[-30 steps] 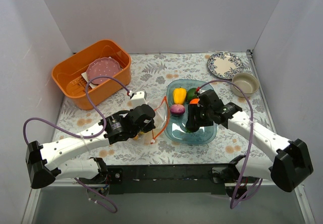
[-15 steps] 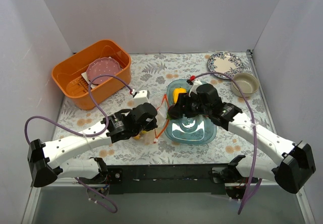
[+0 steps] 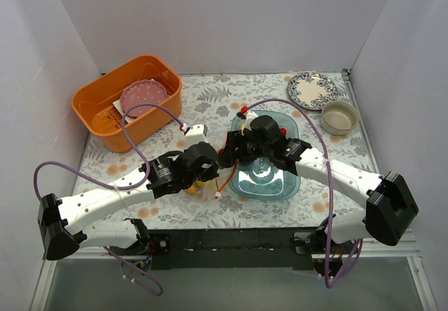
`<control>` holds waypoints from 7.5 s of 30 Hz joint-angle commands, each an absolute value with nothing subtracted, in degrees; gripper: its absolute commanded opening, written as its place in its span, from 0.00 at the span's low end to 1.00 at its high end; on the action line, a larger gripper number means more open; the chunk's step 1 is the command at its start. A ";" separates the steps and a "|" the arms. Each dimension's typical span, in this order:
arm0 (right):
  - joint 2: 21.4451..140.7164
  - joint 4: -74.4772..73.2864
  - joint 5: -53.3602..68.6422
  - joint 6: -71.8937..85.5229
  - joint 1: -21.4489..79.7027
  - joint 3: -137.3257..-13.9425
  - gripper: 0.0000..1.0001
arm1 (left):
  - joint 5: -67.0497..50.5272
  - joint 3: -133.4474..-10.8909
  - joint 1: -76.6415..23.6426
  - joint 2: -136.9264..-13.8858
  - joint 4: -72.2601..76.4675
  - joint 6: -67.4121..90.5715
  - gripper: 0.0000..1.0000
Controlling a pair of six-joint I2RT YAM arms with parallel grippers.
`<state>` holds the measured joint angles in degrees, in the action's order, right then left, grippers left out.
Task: Place the food in the zip-top bag and seal the zipper
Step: Place the fake fruit in the zipper food storage bag, then pick up the fake fruit from the bin, then place the fake fruit in the zipper food storage bag.
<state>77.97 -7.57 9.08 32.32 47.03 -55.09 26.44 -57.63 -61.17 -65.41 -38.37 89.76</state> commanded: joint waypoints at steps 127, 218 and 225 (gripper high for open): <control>73.65 -24.70 7.47 18.20 32.52 -44.38 0.46 | 29.88 -57.83 -60.56 -61.96 -39.72 93.08 0.06; 69.79 -19.24 0.52 27.69 48.87 -64.42 0.98 | 33.57 -61.00 -60.56 -58.89 -43.60 93.78 0.11; 69.17 -19.86 -2.54 32.51 48.78 -60.04 0.98 | 34.19 -61.43 -60.56 -58.97 -43.24 93.86 0.11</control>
